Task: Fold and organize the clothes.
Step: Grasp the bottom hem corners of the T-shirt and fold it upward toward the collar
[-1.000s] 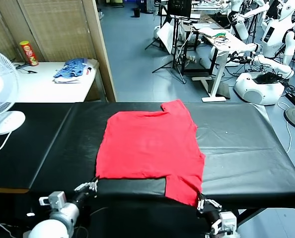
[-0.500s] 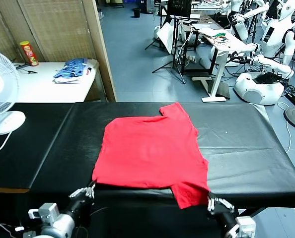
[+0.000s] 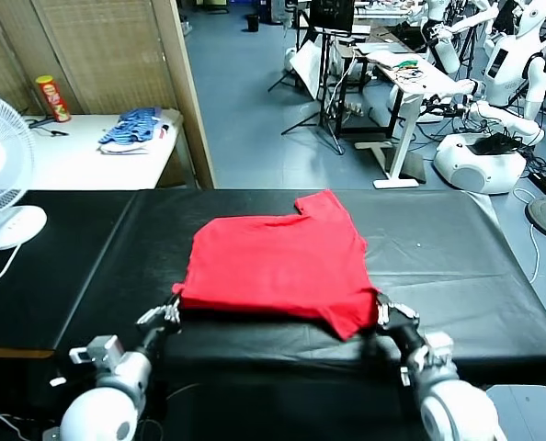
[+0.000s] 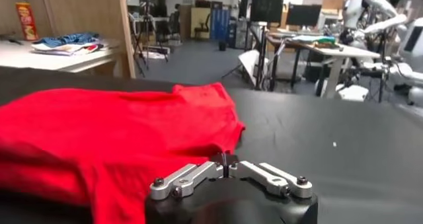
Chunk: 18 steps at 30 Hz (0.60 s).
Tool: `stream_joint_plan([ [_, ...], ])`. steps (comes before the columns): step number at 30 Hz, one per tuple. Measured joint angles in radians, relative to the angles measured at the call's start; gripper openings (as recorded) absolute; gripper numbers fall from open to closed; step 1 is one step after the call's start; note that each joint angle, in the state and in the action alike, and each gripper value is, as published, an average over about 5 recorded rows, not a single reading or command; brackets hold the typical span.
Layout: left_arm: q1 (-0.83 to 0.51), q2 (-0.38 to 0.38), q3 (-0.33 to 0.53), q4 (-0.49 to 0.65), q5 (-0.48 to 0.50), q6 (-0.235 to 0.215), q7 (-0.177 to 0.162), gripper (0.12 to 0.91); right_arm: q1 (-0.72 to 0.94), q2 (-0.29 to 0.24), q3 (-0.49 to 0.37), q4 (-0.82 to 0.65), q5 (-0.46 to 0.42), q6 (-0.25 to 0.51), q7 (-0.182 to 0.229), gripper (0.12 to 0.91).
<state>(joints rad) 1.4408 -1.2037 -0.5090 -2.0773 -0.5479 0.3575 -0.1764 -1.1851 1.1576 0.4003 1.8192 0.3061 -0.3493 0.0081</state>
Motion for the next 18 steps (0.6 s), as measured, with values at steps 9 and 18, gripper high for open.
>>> stream_joint_plan([
  [9,-0.103,0.024,0.038,0.108,0.091,-0.020,0.001,0.125,0.095,0.004,-0.046,-0.099,0.014,0.017,-0.047,0.263],
  [18,-0.123,0.010,0.042,0.143,0.102,-0.014,0.010,0.285,-0.035,-0.047,0.005,0.058,0.011,-0.016,-0.068,0.714],
])
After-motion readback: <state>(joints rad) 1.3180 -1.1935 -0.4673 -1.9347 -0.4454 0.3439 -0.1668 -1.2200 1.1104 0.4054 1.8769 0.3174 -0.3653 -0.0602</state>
